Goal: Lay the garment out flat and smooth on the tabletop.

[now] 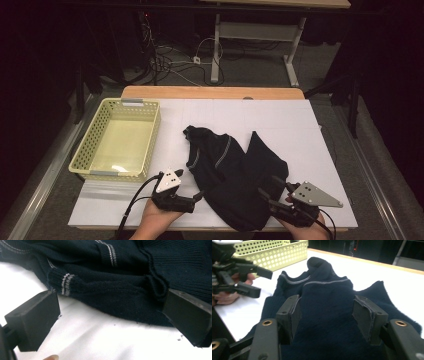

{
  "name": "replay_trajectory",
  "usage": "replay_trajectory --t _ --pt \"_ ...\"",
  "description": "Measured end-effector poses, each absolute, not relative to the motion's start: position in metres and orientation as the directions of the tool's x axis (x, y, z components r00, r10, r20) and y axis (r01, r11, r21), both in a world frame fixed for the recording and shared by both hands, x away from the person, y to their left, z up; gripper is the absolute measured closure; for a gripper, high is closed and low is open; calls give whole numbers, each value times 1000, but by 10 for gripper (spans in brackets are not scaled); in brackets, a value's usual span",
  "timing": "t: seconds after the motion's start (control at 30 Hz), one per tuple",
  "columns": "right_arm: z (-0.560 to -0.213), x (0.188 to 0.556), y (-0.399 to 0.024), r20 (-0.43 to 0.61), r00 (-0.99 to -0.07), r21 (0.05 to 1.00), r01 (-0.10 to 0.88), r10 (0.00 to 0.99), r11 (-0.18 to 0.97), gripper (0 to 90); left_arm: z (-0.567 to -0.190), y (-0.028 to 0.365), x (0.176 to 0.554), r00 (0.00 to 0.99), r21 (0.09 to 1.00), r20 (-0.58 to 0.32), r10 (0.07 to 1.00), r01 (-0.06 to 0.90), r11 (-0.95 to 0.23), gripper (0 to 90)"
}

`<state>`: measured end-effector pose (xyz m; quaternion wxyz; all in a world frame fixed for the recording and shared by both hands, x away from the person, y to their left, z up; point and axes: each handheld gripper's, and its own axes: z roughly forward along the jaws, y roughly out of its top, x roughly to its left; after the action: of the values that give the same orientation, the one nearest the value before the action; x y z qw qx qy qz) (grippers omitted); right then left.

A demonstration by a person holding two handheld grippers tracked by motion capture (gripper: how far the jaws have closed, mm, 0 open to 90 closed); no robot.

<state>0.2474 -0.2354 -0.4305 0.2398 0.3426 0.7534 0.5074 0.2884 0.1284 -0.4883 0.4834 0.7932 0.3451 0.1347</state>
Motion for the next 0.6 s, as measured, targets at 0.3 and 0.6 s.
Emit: replay_trajectory --t 0.3,0.6 --pt "-417 289 -245 -10 -594 913 322 804 249 397 -488 128 288 730 860 -120 673 415 -296 9" --pt "-416 366 -253 7 -520 863 435 854 258 368 -488 127 288 735 857 -111 669 411 -309 13"
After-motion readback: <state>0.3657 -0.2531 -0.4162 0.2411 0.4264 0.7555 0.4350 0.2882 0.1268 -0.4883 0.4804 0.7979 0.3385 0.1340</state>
